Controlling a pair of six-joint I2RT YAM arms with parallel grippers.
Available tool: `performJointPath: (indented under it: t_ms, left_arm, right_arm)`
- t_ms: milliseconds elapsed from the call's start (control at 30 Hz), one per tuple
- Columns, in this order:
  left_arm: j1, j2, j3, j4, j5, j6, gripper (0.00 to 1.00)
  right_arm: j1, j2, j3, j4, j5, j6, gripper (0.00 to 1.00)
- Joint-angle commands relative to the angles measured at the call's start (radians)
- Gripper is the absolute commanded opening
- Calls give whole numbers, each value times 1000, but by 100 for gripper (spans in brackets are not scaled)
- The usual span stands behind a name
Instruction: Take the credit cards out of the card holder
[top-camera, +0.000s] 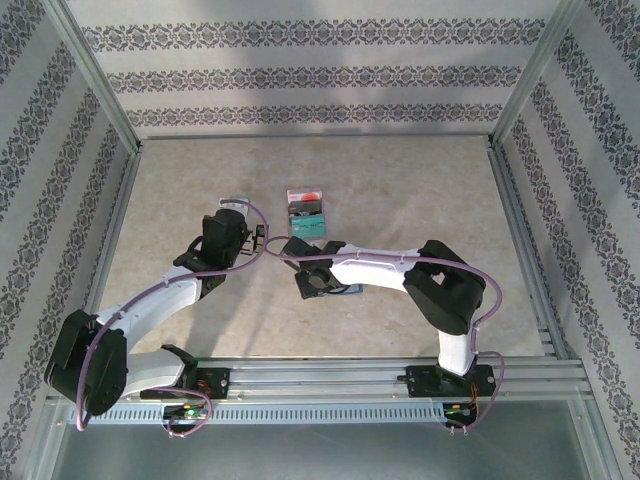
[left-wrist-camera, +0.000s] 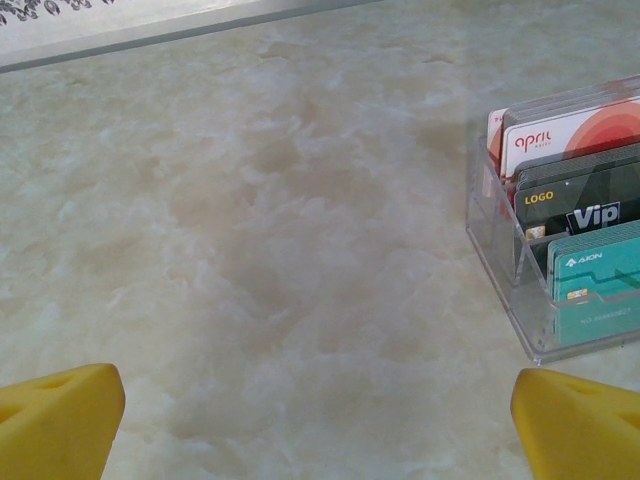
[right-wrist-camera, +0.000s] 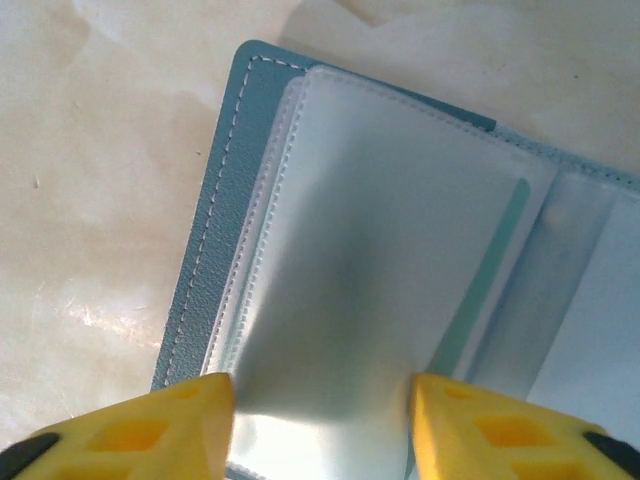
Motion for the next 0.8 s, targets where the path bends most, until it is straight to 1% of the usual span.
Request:
performJointPath:
  t_ms: [0,67,167,233,300,400,567,767]
  left_arm:
    - [8,2,20,-29,-4,-14,99]
    - [8,-4,22,-31,-3,-12,99]
    - [9,-16,28,-35,1,-8,99]
    - [8,-21,31,-40,2,-5,99]
    - [8,-29,34,-41,0,-2,99]
    - [8,-37,34,-43,-2,2,99]
    - [9,-42,38,-52,-6,12,99]
    - [-4,-47,32,-34,33,45,99]
  right_arm:
    - [-14,6,-14,-4,-2,14,41]
    - [-23,-6,-25,-1,1,15,35]
    - [-30,-38,-38,4,20,10,33]
    - [-33,-57,-39,-7,52,9,36]
    - [-36,-72,-37,-34,101,12,42]
    - [-42,-82,-37,-73,158,14,45]
    - [-59,-94,-58,-87,180,17,45]
    - [-82,-123,-99,-76,176,31,43]
